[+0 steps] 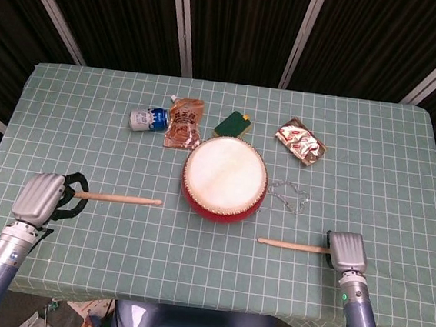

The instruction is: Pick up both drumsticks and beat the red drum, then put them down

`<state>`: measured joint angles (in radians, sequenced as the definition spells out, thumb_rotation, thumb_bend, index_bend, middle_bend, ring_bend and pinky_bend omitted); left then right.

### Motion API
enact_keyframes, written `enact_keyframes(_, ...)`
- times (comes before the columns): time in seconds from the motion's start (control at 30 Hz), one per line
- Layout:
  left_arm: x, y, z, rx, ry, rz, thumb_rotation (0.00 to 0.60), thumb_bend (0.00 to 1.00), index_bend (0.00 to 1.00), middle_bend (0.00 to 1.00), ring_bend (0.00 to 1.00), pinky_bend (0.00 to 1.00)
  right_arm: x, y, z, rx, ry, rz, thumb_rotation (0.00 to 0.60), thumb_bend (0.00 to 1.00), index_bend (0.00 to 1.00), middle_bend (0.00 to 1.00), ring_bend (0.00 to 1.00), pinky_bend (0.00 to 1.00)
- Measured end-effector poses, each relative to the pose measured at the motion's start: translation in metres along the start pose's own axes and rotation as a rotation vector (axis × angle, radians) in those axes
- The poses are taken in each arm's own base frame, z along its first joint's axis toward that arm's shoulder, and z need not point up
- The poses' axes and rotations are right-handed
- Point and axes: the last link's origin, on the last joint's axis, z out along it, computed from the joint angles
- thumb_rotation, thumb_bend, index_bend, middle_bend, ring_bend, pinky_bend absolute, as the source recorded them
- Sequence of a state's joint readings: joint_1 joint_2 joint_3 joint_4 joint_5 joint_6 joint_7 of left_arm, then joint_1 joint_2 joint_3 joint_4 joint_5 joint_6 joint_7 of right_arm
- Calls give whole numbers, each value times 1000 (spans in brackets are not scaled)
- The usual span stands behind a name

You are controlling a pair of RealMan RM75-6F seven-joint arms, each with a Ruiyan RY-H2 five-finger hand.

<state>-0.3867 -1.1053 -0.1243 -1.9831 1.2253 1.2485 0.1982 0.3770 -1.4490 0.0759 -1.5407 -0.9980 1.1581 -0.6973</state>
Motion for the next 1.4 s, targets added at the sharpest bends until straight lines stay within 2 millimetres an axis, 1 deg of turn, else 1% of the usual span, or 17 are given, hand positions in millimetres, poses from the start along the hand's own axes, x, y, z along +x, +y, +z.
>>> enact_keyframes(0.1,0,0,0,0,0,1,600,543,778,1000,1000,1000,17,4,-2,17,31,11,600,599,955,1000,1000,1000)
enact_keyframes(0.2,0,0,0,0,1,3,600,543,778,1000,1000,1000,37,10,-6,46,78,25,600,604,964,1000,1000,1000)
enact_keyframes(0.23,0,0,0,-1,1,4,600,543,778,1000,1000,1000,46,14,-9,57,96,33,600,604,964,1000,1000,1000)
enact_keyframes(0.37,0,1,0,-5,0,6,600,543,778,1000,1000,1000,70,30,-20,77,133,83,600,604,967,1000,1000,1000)
enact_keyframes(0.53,2,4,1,-12,12,-1,600,543,778,1000,1000,1000,86,52,-29,61,154,164,600,605,968,1000,1000,1000)
enact_keyframes(0.67,6,7,5,-19,25,-5,600,543,778,1000,1000,1000,93,66,-30,28,170,237,600,605,971,1000,1000,1000)
enact_keyframes(0.77,10,10,10,-27,36,-4,600,543,778,1000,1000,1000,102,78,-29,-1,192,309,600,605,971,1000,1000,1000)
enact_keyframes(0.93,17,15,21,-30,50,-17,600,543,778,1000,1000,1000,126,91,-26,-39,242,459,600,606,971,1000,1000,1000)
enact_keyframes(1.07,20,18,33,-27,46,-24,600,543,778,1000,1000,1000,144,87,-23,-31,243,523,600,606,971,1000,1000,1000)
enact_keyframes(1.17,20,20,45,-25,41,-19,600,543,778,1000,1000,1000,154,77,-21,-7,232,532,600,607,972,1000,1000,1000)
enact_keyframes(1.4,19,26,75,-16,41,-28,600,543,778,1000,1000,1000,169,49,-13,51,219,476,600,606,971,1000,1000,1000)
